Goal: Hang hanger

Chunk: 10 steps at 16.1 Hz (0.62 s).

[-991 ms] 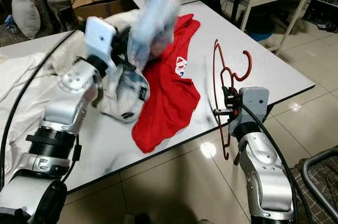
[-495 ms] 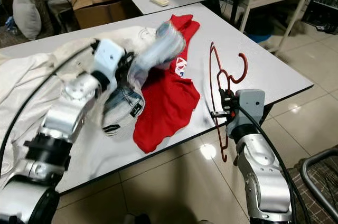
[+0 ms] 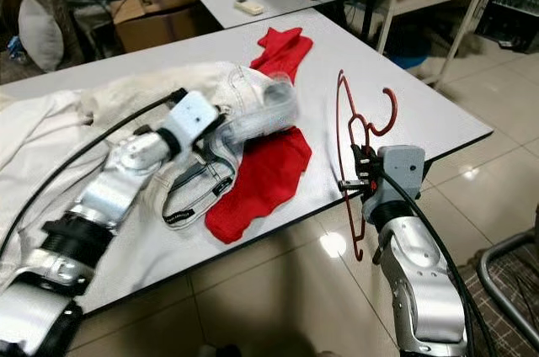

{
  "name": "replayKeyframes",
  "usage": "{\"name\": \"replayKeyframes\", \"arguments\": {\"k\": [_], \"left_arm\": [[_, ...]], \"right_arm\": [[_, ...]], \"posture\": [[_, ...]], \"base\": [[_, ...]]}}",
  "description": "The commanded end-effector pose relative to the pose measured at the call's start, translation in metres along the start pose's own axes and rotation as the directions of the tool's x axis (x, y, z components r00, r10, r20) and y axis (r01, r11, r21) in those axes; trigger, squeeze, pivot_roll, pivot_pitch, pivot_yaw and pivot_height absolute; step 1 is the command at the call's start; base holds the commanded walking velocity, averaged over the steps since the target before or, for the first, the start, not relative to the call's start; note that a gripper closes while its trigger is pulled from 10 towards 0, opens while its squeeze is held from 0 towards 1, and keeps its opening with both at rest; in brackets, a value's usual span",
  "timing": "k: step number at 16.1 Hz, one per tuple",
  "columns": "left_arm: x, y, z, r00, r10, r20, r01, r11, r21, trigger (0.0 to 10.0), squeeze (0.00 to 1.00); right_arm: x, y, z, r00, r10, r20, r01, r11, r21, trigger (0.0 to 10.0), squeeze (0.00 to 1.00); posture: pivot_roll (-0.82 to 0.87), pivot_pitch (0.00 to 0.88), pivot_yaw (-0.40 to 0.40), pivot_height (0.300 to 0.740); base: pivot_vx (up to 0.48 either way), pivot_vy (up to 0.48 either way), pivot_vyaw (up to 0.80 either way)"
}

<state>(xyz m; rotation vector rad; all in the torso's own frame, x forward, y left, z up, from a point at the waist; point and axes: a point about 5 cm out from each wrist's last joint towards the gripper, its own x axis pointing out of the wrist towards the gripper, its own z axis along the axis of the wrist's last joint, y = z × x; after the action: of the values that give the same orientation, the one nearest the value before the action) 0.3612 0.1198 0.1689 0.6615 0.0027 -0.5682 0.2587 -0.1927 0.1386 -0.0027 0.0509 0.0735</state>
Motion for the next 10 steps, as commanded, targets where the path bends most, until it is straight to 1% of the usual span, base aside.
{"name": "replayKeyframes", "arguments": {"k": [1, 3, 6, 10], "left_arm": [[-0.006, 0.008, -0.006, 0.999, 0.002, -0.034, 0.000, 0.998, 0.059, 10.0, 1.00], [-0.008, 0.010, -0.009, 0.998, -0.019, -0.065, 0.024, 0.997, 0.080, 10.0, 1.00], [-0.009, 0.006, -0.012, 0.993, -0.064, -0.098, 0.071, 0.995, 0.067, 10.0, 1.00], [-0.005, 0.004, -0.016, 0.992, -0.050, -0.116, 0.059, 0.995, 0.077, 10.0, 1.00]], "right_arm": [[-0.002, 0.000, 0.001, 1.000, -0.001, 0.015, 0.001, 1.000, 0.001, 10.0, 0.00], [-0.001, 0.001, 0.001, 1.000, 0.000, 0.014, 0.000, 1.000, 0.003, 10.0, 0.00], [-0.001, 0.001, 0.000, 1.000, 0.000, 0.012, -0.001, 1.000, 0.003, 10.0, 0.00], [-0.002, 0.000, 0.001, 1.000, -0.006, 0.014, 0.006, 1.000, 0.004, 10.0, 0.00]], "posture": [[-0.20, 0.000, 0.120, 0.740], [-0.20, 0.000, 0.119, 0.740], [-0.20, 0.000, 0.121, 0.740], [-0.20, 0.000, 0.123, 0.740]], "base": [[0.000, 0.000, 0.00], [0.000, 0.000, 0.00], [0.000, 0.000, 0.00], [0.000, 0.000, 0.00]]}}
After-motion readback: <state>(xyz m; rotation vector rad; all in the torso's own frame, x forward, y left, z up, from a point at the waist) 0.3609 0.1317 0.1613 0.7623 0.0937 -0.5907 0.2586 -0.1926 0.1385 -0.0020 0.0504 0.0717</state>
